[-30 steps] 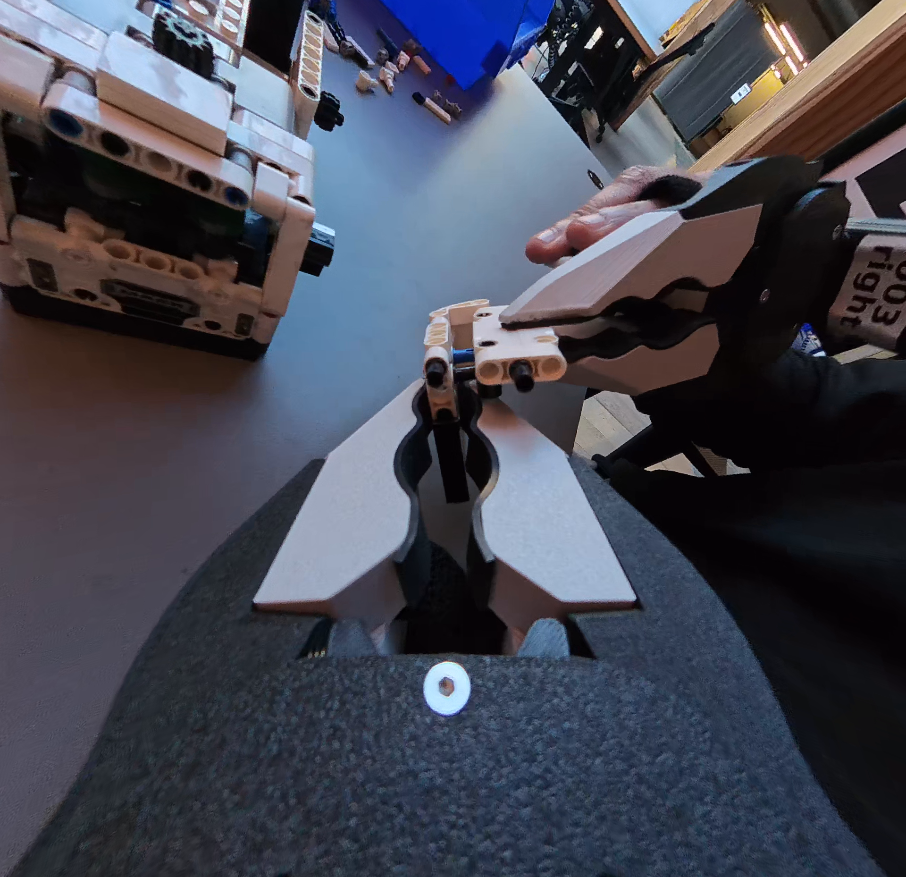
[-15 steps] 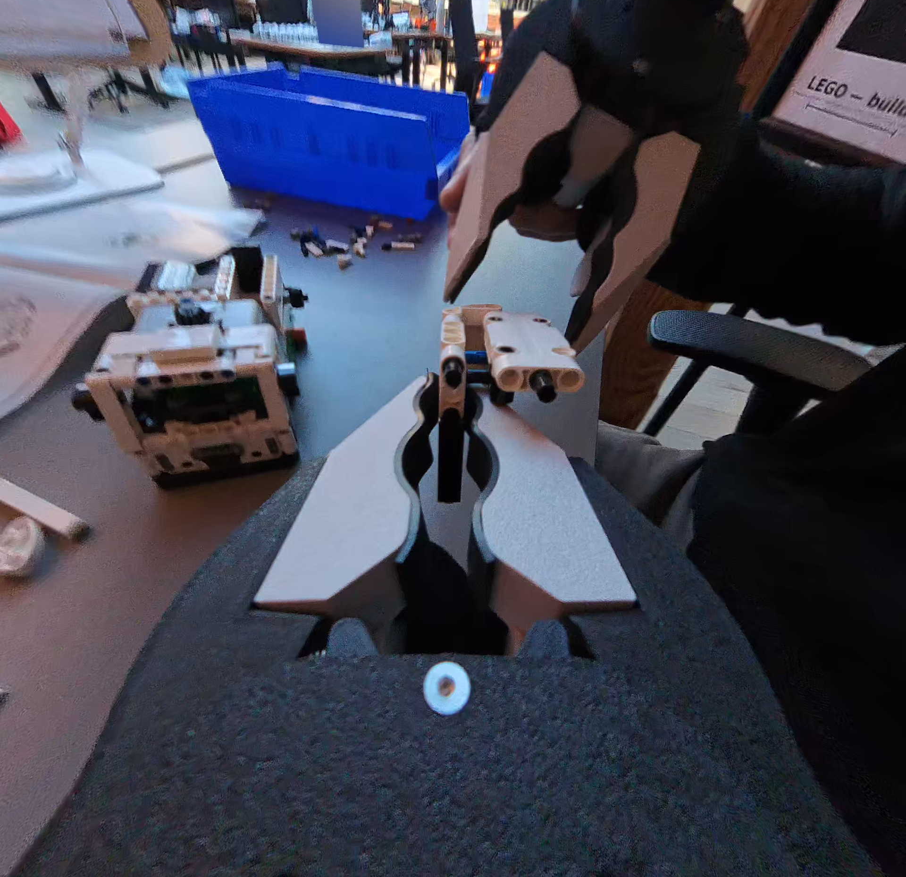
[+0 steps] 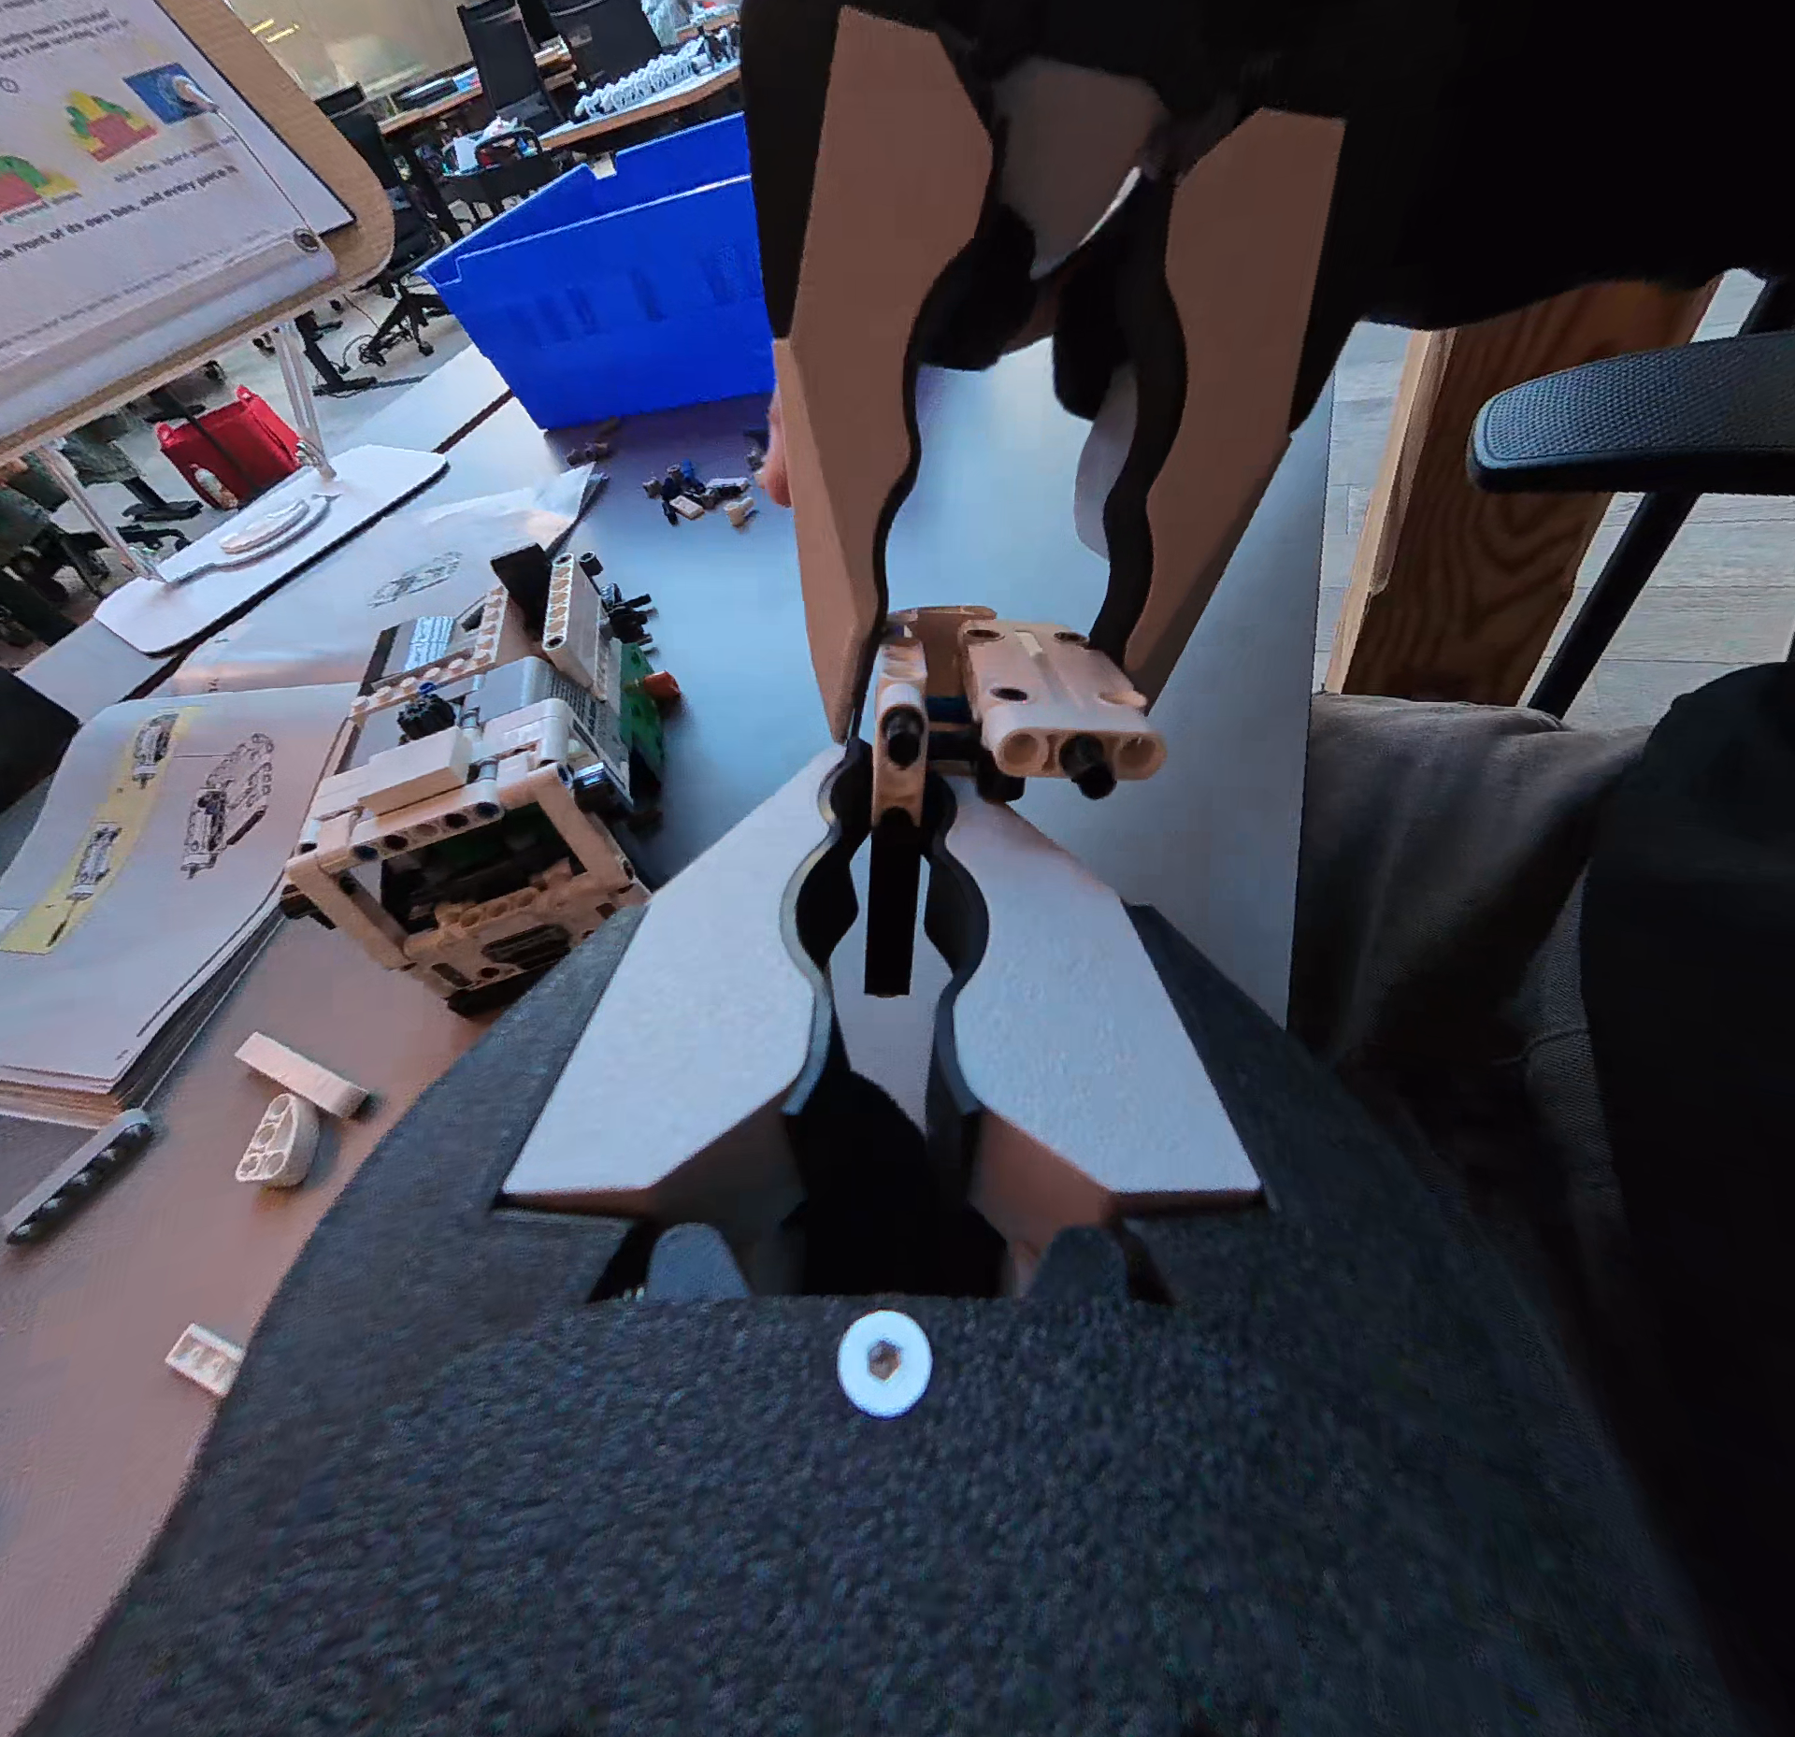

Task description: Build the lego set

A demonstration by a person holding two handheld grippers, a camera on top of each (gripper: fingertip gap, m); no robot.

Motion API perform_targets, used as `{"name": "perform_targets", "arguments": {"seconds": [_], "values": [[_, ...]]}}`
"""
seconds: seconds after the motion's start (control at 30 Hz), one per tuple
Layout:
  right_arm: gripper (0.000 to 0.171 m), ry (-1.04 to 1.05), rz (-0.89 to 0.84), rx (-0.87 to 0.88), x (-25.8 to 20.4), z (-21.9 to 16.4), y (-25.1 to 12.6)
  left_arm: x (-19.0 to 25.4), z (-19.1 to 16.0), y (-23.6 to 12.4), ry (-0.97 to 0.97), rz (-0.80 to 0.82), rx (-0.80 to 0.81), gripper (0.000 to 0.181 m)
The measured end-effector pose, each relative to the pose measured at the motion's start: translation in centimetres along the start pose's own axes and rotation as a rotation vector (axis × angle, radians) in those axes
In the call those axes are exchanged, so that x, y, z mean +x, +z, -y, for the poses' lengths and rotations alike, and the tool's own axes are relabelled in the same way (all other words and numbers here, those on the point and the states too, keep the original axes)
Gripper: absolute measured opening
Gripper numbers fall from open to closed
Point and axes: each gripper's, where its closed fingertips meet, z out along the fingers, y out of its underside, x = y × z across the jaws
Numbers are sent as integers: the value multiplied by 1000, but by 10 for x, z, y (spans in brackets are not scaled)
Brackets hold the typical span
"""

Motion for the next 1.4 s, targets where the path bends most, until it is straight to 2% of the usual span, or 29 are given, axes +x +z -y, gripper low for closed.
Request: {"name": "perform_targets", "arguments": {"seconds": [0.13,0.33,0.4,0.47,0.5,0.8,0.93,1.17,1.27,1.4], "values": [[40,-48,-4,-4,1,-4,0,0,-2,2,24,21,-15,6],[40,38,25,-11,0,-9,3,-2,-6,5,42,60,-52,6],[42,49,6,-49,2,-10,4,-5,-7,7,40,75,-60,6],[57,38,6,-26,0,-2,5,-6,-6,6,23,74,-55,6],[58,30,-2,-24,1,0,5,-6,-6,6,19,69,-53,6],[39,-32,5,-31,7,7,6,-5,-11,7,56,103,-87,6],[39,-43,-10,-17,6,6,9,-5,-13,6,73,121,-106,6],[39,-54,-75,106,13,11,-9,-10,-2,-5,-9,61,3,11],[39,29,-41,176,13,14,-12,-7,-1,-4,11,48,7,7],[40,39,2,203,10,10,-11,-5,-3,-4,5,30,-4,6]]}}
